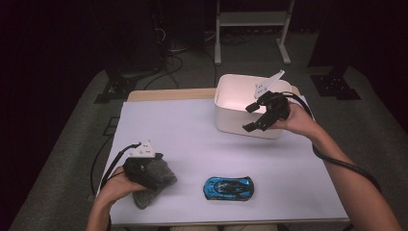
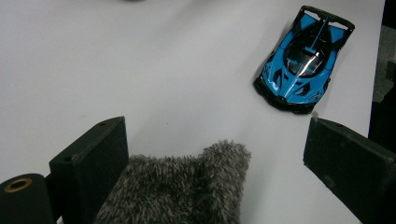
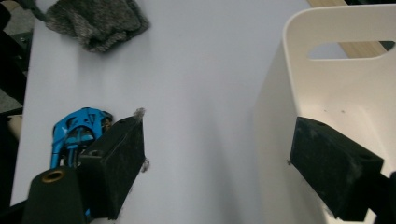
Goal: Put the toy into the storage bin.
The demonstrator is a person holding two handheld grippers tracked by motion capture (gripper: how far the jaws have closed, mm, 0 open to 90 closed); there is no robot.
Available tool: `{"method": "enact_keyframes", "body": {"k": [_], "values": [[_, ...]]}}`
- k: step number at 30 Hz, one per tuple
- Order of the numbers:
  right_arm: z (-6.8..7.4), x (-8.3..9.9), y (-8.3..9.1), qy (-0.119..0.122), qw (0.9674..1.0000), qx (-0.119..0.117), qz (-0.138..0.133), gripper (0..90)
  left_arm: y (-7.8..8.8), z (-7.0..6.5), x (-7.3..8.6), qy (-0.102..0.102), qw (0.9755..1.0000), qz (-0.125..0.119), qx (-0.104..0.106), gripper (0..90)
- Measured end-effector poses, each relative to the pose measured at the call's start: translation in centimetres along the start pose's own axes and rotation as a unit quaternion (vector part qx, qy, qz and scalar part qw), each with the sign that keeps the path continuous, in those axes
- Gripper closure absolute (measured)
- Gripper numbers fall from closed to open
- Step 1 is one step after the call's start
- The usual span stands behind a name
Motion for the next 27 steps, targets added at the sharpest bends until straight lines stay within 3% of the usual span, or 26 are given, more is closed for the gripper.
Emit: {"method": "enact_keyframes", "body": {"k": [13,18,20,21,27], "values": [[-3.4,0.4,-0.9,-0.021,0.9994,0.017,0.020,17.6,-0.2,0.0,0.1,0.000,1.0000,0.001,0.006,6.3],[-4.5,0.9,-1.9,-0.025,0.9991,0.009,0.033,31.6,-0.1,0.1,0.1,0.002,1.0000,0.000,0.005,6.3],[-4.6,0.9,-2.1,-0.024,0.9990,0.010,0.037,33.4,0.0,0.1,0.2,0.001,1.0000,0.000,0.005,6.3],[-4.7,1.0,-2.3,-0.022,0.9989,0.007,0.040,41.0,0.0,0.1,0.2,0.001,1.0000,0.001,0.006,6.3],[-5.0,1.0,-2.9,-0.012,0.9981,0.006,0.061,61.2,0.1,0.1,0.2,0.004,0.9999,-0.001,0.009,6.3]]}}
Point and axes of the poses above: each handheld gripper's, and its own axes: y roughly backward along the jaws, x roughly out of its underside, z roughly to its left, the point moved 3 cm from there along -y, roughly forward along the jaws, and after that the axes turned 6 degrees about y, right-handed, at the moved point
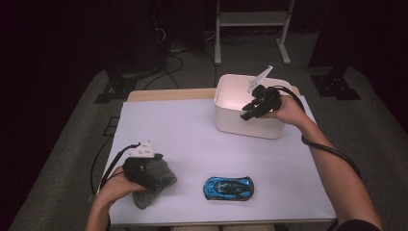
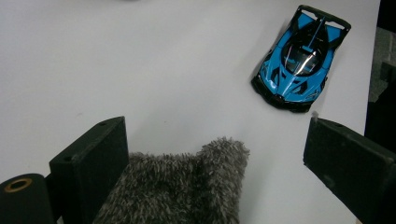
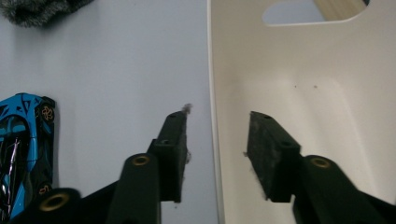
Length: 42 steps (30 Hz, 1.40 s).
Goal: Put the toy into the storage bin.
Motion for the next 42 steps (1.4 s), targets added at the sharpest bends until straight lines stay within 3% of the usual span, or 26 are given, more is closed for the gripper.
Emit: {"method": "enact_keyframes", "body": {"k": [8,19,42], "values": [[0.2,-0.4,-0.6,0.020,0.9996,-0.011,0.019,85.3,0.1,-0.1,0.0,-0.002,1.0000,-0.001,0.001,6.3],[0.5,-0.6,-0.6,0.035,0.9991,-0.014,0.020,86.2,0.1,-0.1,0.0,-0.002,1.0000,-0.001,0.000,6.4],[6.4,-2.5,-1.6,0.080,0.9947,-0.064,0.014,86.1,-0.5,-0.5,0.0,-0.011,0.9999,0.011,0.002,6.3]]}}
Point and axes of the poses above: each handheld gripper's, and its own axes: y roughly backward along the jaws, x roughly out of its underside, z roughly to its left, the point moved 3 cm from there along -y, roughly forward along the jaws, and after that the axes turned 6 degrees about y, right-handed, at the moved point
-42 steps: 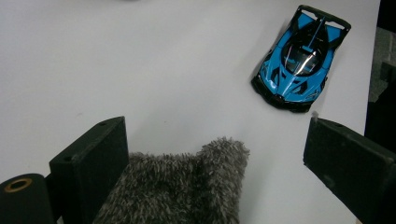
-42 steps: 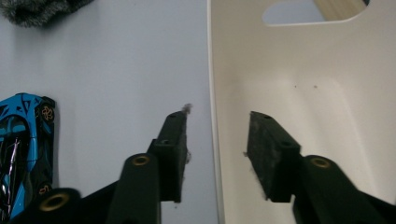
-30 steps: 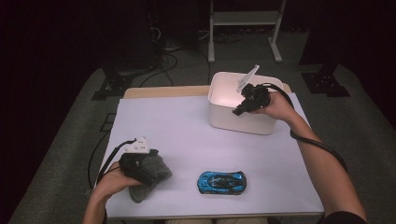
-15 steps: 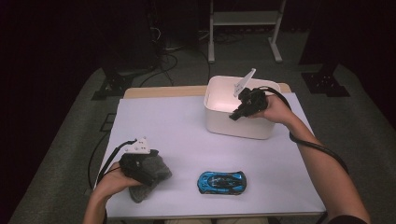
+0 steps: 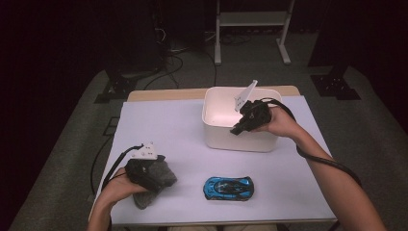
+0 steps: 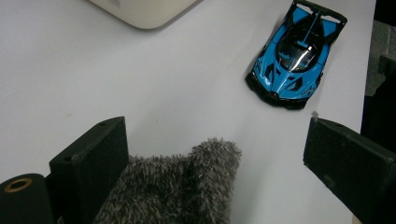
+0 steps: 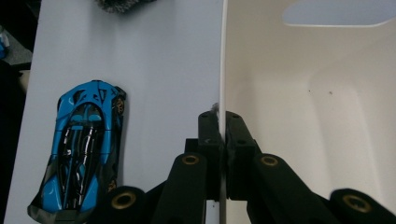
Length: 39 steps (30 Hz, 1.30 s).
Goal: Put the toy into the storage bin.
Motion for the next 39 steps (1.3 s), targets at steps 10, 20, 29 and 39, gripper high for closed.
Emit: {"method": "enact_keyframes", "body": {"k": [10,20,29,39], "values": [[1.9,-1.2,-0.6,0.014,0.9999,-0.009,0.000,86.2,-0.1,-0.2,0.0,-0.005,1.0000,0.005,0.000,6.3],[3.4,-1.8,-1.1,0.017,0.9998,-0.011,-0.003,86.1,-0.2,-0.2,0.0,-0.007,0.9999,0.010,0.002,6.3],[4.7,-2.2,-1.4,0.025,0.9995,-0.019,-0.002,86.1,-0.4,-0.3,0.0,-0.004,0.9999,0.009,0.004,6.3],[5.4,-2.6,-1.6,0.030,0.9992,-0.027,0.001,85.3,-0.4,-0.4,0.0,-0.008,0.9999,0.011,0.006,6.4]]}}
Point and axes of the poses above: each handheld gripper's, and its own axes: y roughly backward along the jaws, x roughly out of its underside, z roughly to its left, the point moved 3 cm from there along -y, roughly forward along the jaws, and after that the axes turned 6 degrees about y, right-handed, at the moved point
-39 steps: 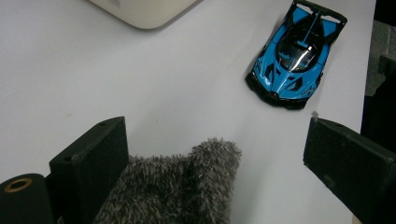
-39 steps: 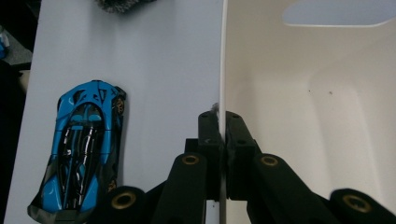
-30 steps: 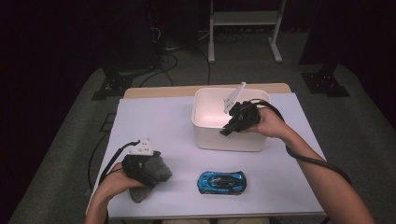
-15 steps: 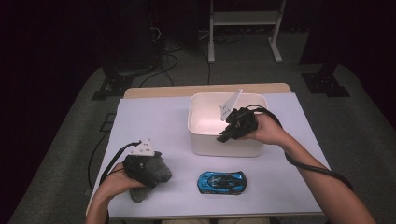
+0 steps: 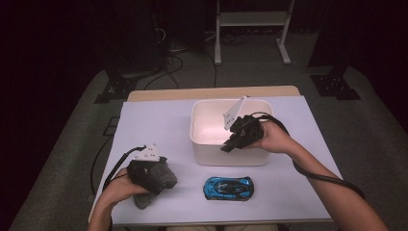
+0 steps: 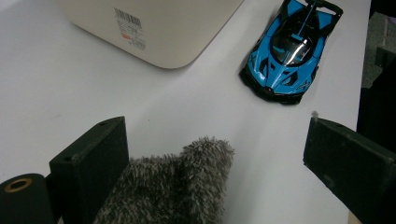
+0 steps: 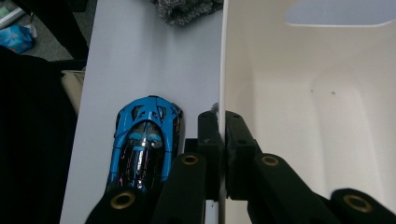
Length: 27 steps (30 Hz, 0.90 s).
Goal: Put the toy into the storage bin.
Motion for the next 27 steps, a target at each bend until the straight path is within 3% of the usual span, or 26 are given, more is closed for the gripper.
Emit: {"method": "enact_keyframes", "body": {"k": [3,12,27], "values": [[-0.1,0.1,-0.1,-0.007,1.0000,-0.006,0.001,82.4,0.0,0.0,0.0,-0.001,1.0000,-0.001,-0.001,6.3],[0.3,-0.1,2.0,-0.031,0.9987,0.017,-0.038,52.2,0.1,0.0,-0.1,-0.005,1.0000,-0.006,-0.005,6.3],[4.2,0.7,4.4,-0.038,0.9945,0.039,-0.090,24.1,0.1,0.0,0.0,0.001,1.0000,-0.007,-0.006,6.3]]}}
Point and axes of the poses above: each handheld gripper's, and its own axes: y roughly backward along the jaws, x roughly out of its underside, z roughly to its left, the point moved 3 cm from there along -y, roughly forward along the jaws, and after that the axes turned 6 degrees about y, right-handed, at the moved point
